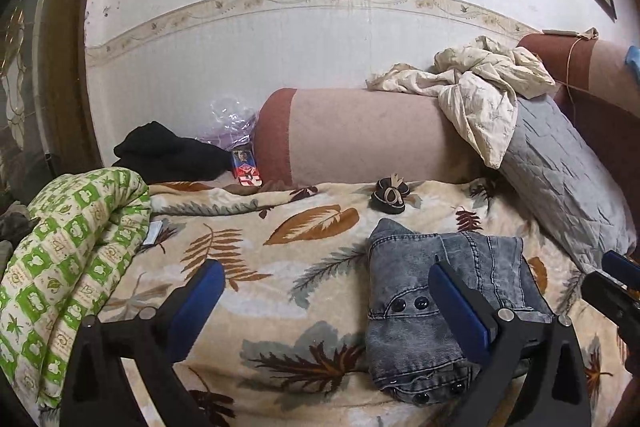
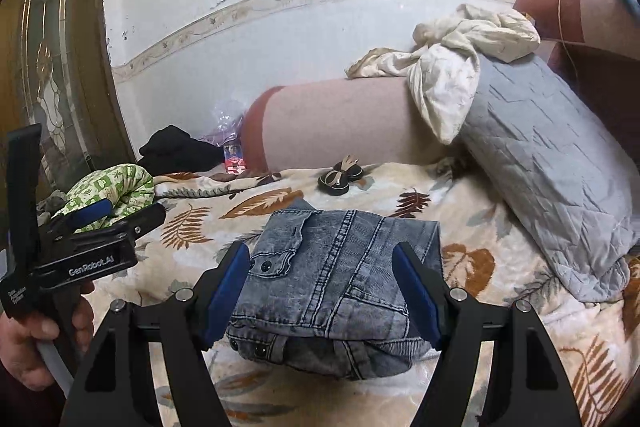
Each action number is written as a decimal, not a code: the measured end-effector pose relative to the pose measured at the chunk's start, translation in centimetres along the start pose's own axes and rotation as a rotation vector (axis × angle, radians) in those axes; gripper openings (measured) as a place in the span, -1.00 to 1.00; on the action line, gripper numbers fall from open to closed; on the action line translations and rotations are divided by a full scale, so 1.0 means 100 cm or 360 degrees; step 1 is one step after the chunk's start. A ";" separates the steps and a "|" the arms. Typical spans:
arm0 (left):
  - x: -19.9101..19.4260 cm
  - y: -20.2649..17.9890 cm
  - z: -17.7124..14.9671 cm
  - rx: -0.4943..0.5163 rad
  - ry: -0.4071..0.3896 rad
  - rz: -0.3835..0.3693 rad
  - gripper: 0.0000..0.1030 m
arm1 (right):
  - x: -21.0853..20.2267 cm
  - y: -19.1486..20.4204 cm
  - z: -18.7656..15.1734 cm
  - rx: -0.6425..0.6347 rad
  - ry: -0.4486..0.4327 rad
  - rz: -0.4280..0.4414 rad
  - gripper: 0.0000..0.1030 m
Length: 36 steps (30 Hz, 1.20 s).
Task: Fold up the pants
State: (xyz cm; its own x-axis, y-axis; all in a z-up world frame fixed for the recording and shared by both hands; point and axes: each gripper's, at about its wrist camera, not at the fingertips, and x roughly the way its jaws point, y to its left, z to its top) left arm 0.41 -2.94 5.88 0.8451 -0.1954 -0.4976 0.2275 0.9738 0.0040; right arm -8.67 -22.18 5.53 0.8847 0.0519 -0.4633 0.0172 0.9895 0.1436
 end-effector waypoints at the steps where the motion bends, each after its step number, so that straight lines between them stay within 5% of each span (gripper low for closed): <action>1: 0.000 0.000 0.000 -0.0002 0.0002 0.0008 1.00 | -0.001 0.000 0.000 0.0000 -0.0004 0.0000 0.45; 36: 0.003 0.005 -0.002 -0.0018 -0.0013 0.0076 1.00 | 0.018 0.002 -0.007 -0.0044 0.0028 -0.0077 0.45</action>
State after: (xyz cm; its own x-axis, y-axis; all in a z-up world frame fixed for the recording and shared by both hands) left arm 0.68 -2.48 5.55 0.8589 -0.1493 -0.4900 0.1812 0.9833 0.0180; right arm -7.39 -21.80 4.13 0.8748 0.0058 -0.4845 0.0469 0.9942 0.0965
